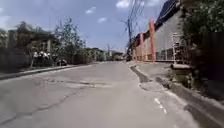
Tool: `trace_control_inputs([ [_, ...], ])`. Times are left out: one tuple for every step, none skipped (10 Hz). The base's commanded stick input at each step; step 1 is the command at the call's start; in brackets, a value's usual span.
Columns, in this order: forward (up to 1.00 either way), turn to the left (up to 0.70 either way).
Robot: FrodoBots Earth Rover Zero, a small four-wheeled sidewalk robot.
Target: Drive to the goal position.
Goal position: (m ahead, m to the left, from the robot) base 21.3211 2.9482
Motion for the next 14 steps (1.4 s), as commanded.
trace_control_inputs([
  [1.0,0.0],
  [1.0,0.0],
  [1.0,0.0],
  [1.0,0.0],
  [1.0,0.0],
  [1.0,0.0],
  [1.0,0.0],
  [1.0,0.0],
  [1.0,0.0],
  [1.0,-0.01],
  [1.0,-0.2],
  [1.0,-0.39],
  [1.0,-0.4],
  [1.0,-0.4],
])
